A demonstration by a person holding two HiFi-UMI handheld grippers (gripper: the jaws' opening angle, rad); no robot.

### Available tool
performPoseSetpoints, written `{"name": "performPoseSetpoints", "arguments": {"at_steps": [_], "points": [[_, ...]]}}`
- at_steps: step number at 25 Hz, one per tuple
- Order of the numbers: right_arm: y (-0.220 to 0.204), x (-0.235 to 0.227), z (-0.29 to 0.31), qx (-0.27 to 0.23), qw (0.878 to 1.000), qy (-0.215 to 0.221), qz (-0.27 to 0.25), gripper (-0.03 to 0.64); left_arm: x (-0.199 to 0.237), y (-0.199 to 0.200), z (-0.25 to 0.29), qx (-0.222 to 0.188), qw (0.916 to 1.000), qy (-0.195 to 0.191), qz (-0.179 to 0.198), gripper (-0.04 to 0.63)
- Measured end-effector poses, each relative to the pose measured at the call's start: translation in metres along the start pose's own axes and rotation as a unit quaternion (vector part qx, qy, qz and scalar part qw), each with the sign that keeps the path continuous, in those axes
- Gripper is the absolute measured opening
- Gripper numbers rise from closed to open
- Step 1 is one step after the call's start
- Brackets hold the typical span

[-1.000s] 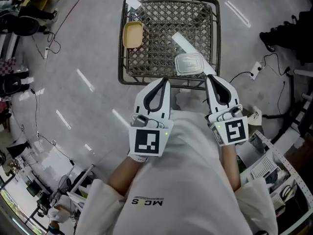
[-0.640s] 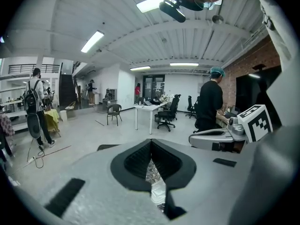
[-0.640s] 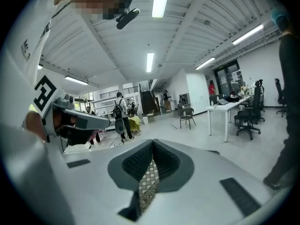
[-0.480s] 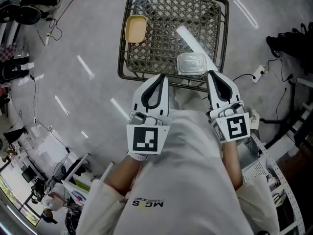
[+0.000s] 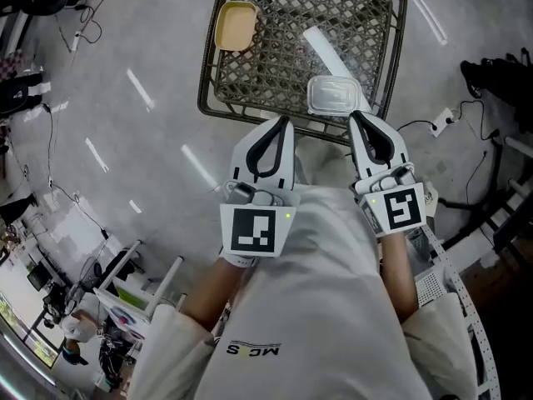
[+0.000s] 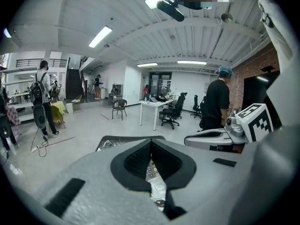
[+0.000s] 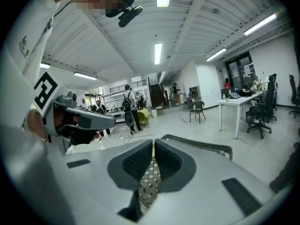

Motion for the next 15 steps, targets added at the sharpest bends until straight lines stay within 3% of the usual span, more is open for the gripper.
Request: {"name": "performPoseSetpoints", "arguments": {"at_steps": [8,12,15], "points": [[-0.04,0.005,0.025,0.05,0.999,0.015,0.001,0.023,0.011,-0.038,0.014,0.03,0.9989,0.0,-0.035,0.025],[-0.067,0.005,0.042,0.077,0.997,0.023,0.014,0.08,0.02,-0.06,0.021,0.05,0.9976,0.005,-0.047,0.025],[-0.083,0.005,0.054,0.091,0.995,0.026,0.021,0.08,0.026,-0.074,0.026,0.064,0.9969,-0.001,-0.046,0.025]]}}
Point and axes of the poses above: the fingertips, and each gripper's own axes: z forward along the fingers, x to its left, y out of its top, the point moved 8 cm from there along -z, backward along the fingers, and after that the axes turned 4 degrees about -x, right-handed, at the moved point
